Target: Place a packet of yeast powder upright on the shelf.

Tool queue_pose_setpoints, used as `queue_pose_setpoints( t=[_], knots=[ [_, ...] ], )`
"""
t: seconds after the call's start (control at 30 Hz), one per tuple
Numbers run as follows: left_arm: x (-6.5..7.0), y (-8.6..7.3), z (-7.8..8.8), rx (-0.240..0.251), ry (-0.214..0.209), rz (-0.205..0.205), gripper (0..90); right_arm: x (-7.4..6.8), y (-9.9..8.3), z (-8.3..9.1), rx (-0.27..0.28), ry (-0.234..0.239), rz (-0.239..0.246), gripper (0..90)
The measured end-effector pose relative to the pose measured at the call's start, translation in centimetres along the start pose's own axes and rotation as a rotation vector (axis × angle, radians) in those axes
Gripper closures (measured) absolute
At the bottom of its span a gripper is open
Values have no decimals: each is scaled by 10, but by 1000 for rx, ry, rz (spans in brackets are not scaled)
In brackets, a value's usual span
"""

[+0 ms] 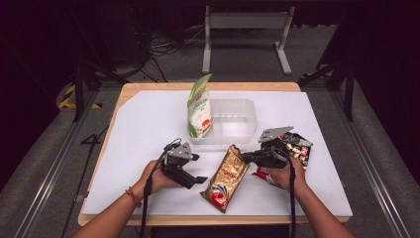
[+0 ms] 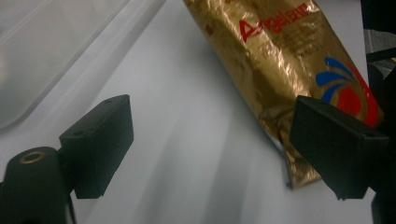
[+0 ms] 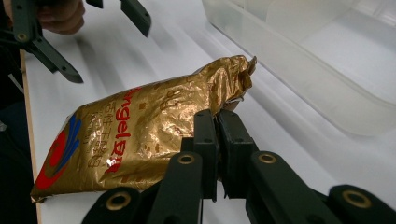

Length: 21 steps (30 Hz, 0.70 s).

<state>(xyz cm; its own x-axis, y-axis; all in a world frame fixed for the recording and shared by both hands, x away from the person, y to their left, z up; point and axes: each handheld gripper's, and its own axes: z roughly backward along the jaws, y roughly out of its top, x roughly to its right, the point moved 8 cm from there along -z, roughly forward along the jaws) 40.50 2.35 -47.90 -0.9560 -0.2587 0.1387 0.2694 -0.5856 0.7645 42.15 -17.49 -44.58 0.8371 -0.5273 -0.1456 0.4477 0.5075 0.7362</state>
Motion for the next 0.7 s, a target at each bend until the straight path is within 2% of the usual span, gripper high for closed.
queue_pose_setpoints(
  t=[0.07, 0.23, 0.3, 0.33, 0.4, 0.57, 0.63, 0.7],
  knots=[
    [1, 6, -7, -7, -15, 6, 140, -2, 2, 2, 11, -6, 14, 868],
    [4, 15, -25, -16, -102, 33, 128, -7, 8, 6, 45, -12, 48, 867],
    [4, 17, -31, -33, -104, 26, 125, -9, 10, 6, 58, -16, 63, 868],
    [4, 18, -34, -35, -118, 26, 121, -10, 11, 6, 61, -20, 69, 868],
    [4, 19, -35, -33, -126, 28, 123, -11, 11, 6, 62, -23, 77, 868],
    [5, 27, -43, -21, -199, 60, 134, -15, 17, 8, 94, -29, 109, 869],
    [6, 29, -44, -11, -208, 59, 169, -17, 19, 8, 105, -28, 121, 869],
    [9, 33, -45, 10, -241, 57, 204, -18, 20, 9, 114, -28, 127, 869]
  ],
)
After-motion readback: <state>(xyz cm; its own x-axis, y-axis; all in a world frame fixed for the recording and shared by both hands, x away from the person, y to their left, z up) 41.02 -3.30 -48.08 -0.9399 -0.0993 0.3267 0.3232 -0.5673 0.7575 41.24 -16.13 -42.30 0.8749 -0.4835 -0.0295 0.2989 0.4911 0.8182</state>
